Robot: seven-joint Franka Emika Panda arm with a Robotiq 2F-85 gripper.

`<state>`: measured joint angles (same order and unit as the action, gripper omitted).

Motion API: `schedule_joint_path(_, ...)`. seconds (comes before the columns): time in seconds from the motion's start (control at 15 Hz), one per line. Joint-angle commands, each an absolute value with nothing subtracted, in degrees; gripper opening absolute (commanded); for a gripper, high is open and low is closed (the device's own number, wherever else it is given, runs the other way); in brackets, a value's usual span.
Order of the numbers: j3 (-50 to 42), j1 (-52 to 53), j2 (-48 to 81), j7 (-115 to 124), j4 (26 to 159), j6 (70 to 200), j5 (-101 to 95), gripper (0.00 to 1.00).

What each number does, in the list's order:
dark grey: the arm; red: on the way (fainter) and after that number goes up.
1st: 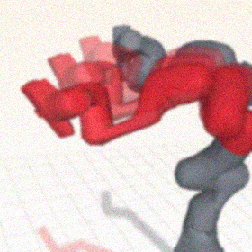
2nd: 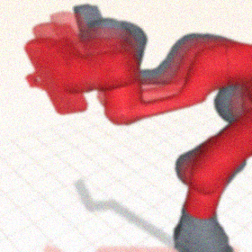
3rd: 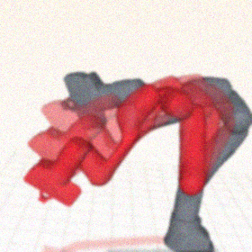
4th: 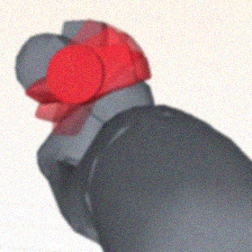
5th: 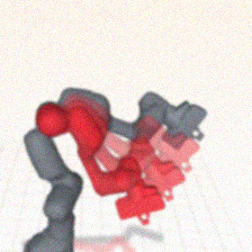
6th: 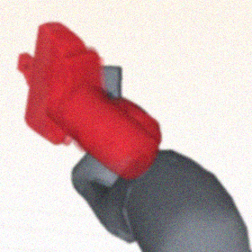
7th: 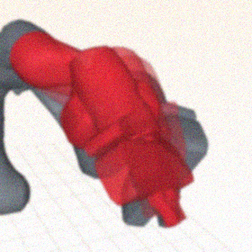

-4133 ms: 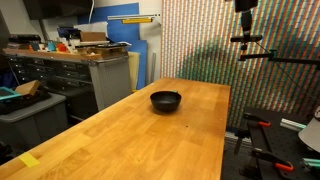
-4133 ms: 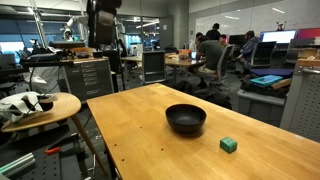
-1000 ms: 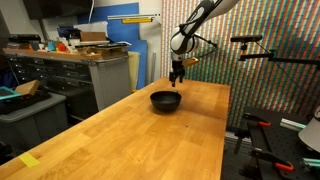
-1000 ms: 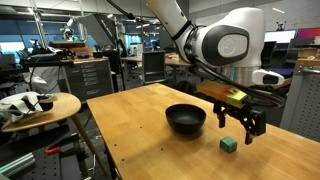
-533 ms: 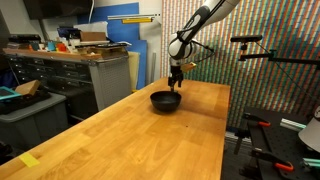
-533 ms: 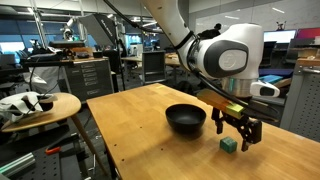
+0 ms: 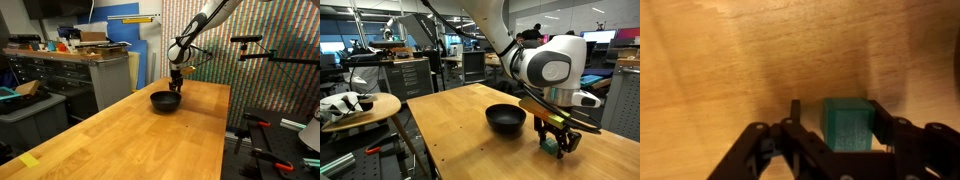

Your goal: Put the green cube in the black bowl

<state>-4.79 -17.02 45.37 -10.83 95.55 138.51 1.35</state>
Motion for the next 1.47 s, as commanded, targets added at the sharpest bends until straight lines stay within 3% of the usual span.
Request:
schedule_joint_path(0.0, -3.63, -18.58, 46.48, -12.81, 92.23, 136.39, 2.7, 0.37)
schedule_joint_path(0.2, -3.64, -18.71, 45.56, -12.91, 92.09, 136.32, 2.69, 0.18)
schedule_joint_path(1.4, -4.36, -13.03, 31.28, -10.51, 97.7, 125.92, 0.99, 0.18)
